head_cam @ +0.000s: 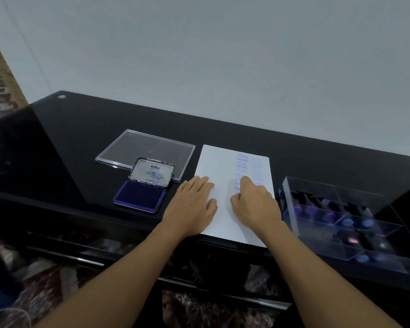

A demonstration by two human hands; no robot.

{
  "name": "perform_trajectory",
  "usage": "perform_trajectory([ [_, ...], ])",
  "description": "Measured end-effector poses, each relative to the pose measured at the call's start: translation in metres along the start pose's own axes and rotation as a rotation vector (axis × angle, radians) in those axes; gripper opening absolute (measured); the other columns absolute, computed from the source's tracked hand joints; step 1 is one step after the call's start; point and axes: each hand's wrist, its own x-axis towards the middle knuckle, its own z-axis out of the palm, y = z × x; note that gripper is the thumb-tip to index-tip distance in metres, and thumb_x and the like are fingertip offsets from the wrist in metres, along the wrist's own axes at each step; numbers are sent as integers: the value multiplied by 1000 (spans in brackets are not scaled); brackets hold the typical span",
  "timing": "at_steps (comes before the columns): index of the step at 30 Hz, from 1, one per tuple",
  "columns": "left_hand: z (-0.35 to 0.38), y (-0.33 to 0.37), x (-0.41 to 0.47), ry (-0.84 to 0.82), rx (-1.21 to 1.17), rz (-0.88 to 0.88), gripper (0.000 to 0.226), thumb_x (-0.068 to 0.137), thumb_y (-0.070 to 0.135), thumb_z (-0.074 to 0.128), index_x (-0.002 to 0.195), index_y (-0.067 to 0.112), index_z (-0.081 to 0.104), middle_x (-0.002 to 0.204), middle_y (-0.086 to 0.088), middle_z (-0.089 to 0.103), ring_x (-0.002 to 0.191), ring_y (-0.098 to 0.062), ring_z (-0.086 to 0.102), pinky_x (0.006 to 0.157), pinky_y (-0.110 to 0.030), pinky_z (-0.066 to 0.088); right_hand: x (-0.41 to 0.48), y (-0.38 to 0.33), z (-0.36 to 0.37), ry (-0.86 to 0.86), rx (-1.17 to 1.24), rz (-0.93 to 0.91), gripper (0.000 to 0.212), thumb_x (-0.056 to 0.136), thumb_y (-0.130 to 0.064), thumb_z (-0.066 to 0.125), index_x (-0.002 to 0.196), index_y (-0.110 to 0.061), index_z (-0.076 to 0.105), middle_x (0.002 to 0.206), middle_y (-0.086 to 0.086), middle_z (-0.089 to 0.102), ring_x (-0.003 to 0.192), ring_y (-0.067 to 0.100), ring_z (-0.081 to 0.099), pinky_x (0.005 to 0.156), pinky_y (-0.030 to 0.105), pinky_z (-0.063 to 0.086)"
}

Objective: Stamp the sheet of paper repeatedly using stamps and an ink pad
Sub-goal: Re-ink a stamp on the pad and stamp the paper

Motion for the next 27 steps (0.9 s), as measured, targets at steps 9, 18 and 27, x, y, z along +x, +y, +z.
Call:
perform_trajectory([
  [9, 0, 1, -1, 0, 12, -6, 50, 101, 35, 34, 148, 18, 36, 162, 0, 24, 151, -17, 12, 124, -38, 8, 4, 1, 0, -35, 54, 11, 5, 95, -15, 41, 92, -15, 37, 77, 4, 50, 60, 19, 43, 48, 30, 28],
  [18, 0, 2, -1, -7, 29, -5, 51, 101, 35, 33, 149, 18, 34, 162, 0, 23, 151, -18, 11, 124, -38, 7, 6, 2, 4, -29, 73, 24, 4, 94, -15, 41, 92, -16, 37, 76, 3, 51, 64, 23, 48, 50, 31, 33],
  [27, 0, 2, -1, -15, 31, -8, 51, 101, 35, 32, 150, 18, 33, 162, 0, 22, 151, -18, 10, 124, -39, 8, -1, 2, 8, -1, 55, 11, 6, 97, -18, 40, 99, -20, 35, 83, 6, 58, 71, 28, 56, 58, 38, 45],
])
